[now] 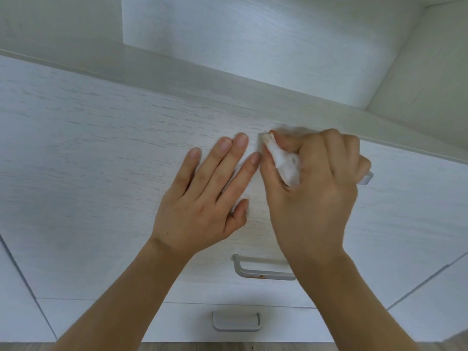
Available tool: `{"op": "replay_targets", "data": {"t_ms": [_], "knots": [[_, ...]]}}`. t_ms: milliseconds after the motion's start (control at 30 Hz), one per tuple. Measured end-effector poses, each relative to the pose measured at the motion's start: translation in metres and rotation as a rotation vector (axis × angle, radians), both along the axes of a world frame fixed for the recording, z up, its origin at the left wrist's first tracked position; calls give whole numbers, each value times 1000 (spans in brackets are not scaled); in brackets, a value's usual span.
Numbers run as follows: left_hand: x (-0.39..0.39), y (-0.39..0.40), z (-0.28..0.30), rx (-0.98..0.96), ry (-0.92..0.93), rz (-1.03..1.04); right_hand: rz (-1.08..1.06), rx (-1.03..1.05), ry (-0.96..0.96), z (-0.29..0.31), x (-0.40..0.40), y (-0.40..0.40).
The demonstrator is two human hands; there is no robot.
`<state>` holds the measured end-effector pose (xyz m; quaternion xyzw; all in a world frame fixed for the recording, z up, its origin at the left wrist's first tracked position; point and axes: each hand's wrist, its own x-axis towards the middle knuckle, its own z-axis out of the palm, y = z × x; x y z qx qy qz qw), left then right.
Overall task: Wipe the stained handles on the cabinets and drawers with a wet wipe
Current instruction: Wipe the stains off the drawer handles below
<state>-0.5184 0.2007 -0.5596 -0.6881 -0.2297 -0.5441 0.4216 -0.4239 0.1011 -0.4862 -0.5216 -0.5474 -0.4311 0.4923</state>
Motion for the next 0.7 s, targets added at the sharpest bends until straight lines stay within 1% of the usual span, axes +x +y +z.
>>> {"op": "replay_targets", "data": {"t_ms": [300,533,700], "knots": [[-2,0,1,-5,30,-1,2,68,-137,-2,12,-2],[-2,-1,1,-14,26,10,106,47,-166,-7,33,-22],[0,-1,1,-12,14,24,44,2,-193,-12,65,-39]]}}
